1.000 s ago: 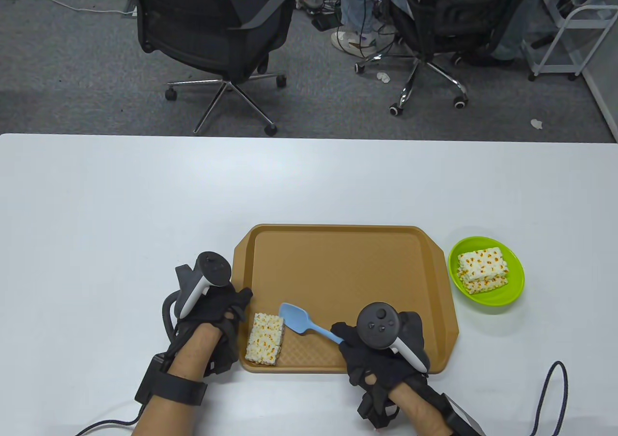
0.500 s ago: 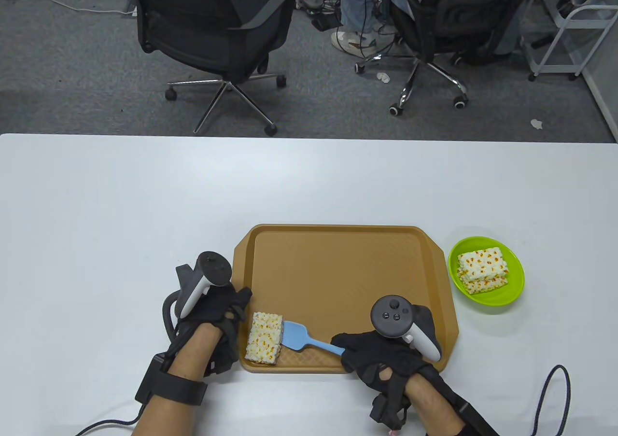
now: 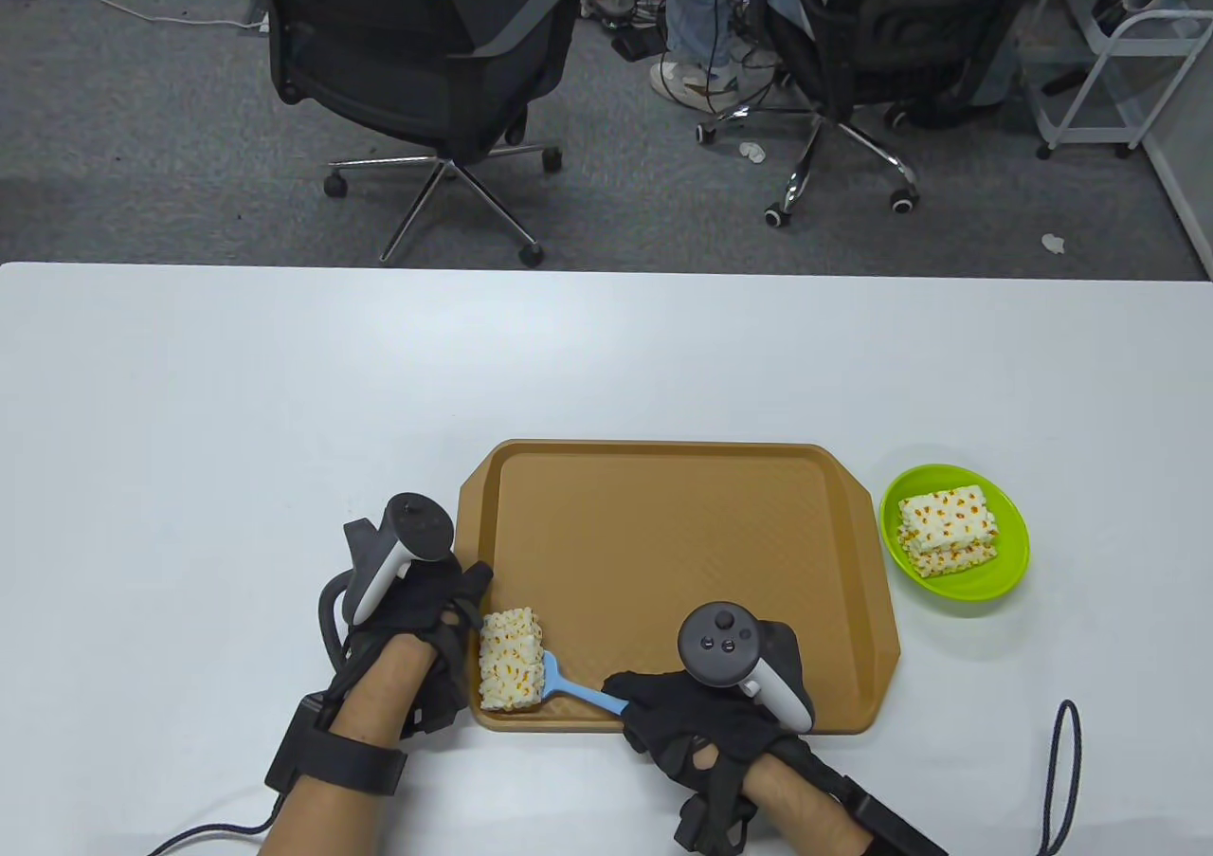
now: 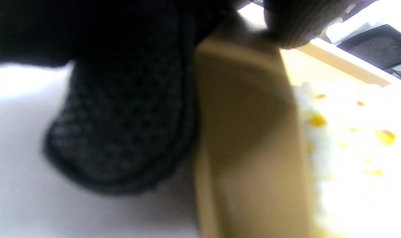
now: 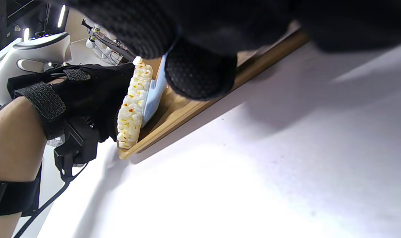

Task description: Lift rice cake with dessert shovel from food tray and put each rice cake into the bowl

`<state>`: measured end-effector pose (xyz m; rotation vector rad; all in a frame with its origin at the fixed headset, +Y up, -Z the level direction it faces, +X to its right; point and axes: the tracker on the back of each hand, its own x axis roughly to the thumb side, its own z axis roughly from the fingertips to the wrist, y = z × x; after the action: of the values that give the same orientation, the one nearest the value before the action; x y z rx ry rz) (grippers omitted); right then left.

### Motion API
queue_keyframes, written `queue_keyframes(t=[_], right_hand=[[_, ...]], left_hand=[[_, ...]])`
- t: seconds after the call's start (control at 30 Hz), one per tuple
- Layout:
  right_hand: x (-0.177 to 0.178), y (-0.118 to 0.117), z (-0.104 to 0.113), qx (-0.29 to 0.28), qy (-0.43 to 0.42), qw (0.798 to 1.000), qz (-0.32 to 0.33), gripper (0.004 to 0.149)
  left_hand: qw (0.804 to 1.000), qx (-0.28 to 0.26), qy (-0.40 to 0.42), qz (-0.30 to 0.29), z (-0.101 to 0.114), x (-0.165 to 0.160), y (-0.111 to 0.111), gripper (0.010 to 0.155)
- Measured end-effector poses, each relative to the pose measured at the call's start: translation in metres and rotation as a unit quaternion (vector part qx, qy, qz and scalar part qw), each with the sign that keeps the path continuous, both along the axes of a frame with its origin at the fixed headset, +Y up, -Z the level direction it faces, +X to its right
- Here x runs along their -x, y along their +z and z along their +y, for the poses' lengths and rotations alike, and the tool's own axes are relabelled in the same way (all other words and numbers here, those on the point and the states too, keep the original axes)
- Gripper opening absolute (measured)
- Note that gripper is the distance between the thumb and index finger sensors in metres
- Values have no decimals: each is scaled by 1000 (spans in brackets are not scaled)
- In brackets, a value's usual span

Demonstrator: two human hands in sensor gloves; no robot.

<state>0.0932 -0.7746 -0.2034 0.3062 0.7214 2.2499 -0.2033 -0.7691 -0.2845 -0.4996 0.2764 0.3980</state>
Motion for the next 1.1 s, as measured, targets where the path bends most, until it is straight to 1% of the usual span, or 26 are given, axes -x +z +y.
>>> queue_keyframes(t=[0.23, 0.3, 0.53, 0.73, 0.93, 1.1], right_hand=[[-16, -7, 1, 45, -61, 996, -38, 55], [-23, -9, 4, 46, -73, 995, -48, 55], [-44, -12, 24, 25, -102, 990, -89, 55], [-70, -11, 44, 19, -143, 980, -139, 55], [-104, -10, 62, -5, -152, 966, -207, 55], [-135, -9, 75, -27, -138, 953, -269, 55]], left_hand=[[1000, 0, 8, 1, 0, 1, 0, 72], [1000, 1, 9, 1, 0, 1, 0, 72], [1000, 1, 11, 1, -1, 2, 0, 72], [1000, 4, 15, 2, 0, 3, 0, 72], [999, 10, 30, 5, -1, 5, -1, 71], [999, 14, 42, 7, -2, 8, -1, 70]])
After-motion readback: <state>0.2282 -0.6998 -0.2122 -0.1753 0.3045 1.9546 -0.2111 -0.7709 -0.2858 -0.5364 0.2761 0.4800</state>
